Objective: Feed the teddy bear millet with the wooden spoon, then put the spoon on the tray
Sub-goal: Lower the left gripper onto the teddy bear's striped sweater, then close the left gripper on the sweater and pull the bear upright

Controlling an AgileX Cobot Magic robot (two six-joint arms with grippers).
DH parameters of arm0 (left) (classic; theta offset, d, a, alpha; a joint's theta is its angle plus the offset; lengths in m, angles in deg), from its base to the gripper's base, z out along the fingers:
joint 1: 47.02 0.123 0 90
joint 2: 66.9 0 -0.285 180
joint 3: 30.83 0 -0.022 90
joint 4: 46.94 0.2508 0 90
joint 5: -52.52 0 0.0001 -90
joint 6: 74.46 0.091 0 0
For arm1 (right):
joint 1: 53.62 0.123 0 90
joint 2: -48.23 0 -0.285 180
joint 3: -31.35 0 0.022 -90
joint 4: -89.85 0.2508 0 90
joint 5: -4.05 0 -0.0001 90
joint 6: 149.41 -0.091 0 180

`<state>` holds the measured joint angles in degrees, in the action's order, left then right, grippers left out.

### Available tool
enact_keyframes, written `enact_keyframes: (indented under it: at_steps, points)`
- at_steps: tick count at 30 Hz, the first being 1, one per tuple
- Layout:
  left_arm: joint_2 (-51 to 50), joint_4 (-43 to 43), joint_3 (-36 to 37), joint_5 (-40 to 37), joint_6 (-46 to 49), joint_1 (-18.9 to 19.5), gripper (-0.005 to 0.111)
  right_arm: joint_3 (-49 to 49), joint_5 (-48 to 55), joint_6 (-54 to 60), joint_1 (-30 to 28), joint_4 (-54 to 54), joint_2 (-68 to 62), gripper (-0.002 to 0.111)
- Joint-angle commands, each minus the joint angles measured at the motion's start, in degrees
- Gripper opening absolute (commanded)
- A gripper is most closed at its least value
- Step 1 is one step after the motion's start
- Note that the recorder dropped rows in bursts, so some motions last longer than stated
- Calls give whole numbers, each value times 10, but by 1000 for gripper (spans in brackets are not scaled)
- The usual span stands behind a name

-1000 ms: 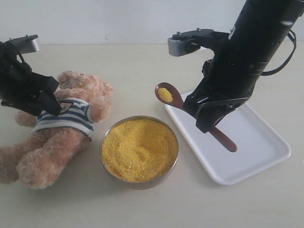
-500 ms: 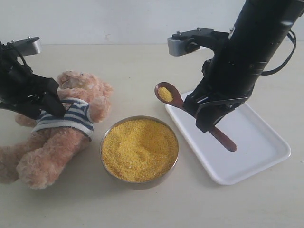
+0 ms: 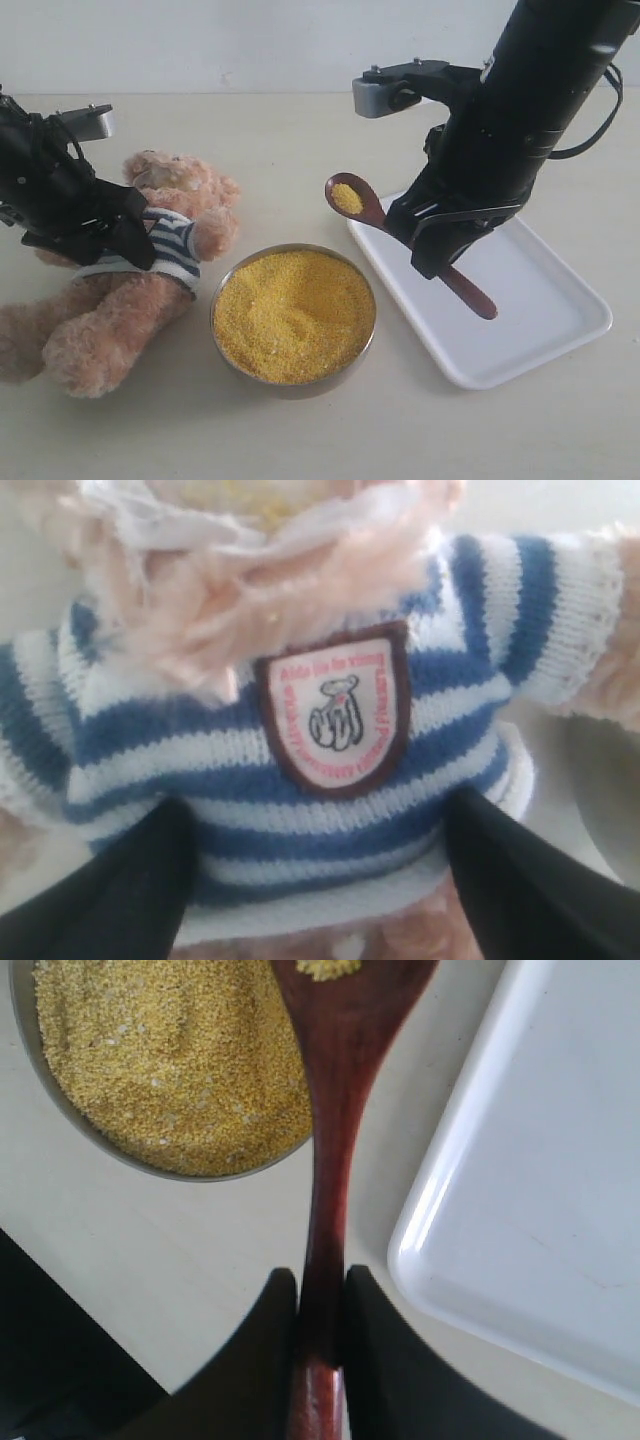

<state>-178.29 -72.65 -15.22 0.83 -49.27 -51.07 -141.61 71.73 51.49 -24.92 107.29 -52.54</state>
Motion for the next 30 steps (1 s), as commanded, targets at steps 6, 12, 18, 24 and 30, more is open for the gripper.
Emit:
enact_keyframes:
  at_steps: [6,12,18,24,30]
  points:
    - [-63,-11,-3,14,13,-52,69,-2,-7,6,-2,4,5,0]
    - [-95,-15,-3,22,13,-58,68,-2,-4,6,-2,7,5,0]
    - [-97,-15,-3,23,13,-58,15,-2,-5,8,-2,11,5,0]
    - [-96,-19,-3,12,16,-58,4,-2,-7,18,-2,17,5,0]
    - [-15,4,-5,-27,31,-58,4,-2,-22,20,-2,15,5,0]
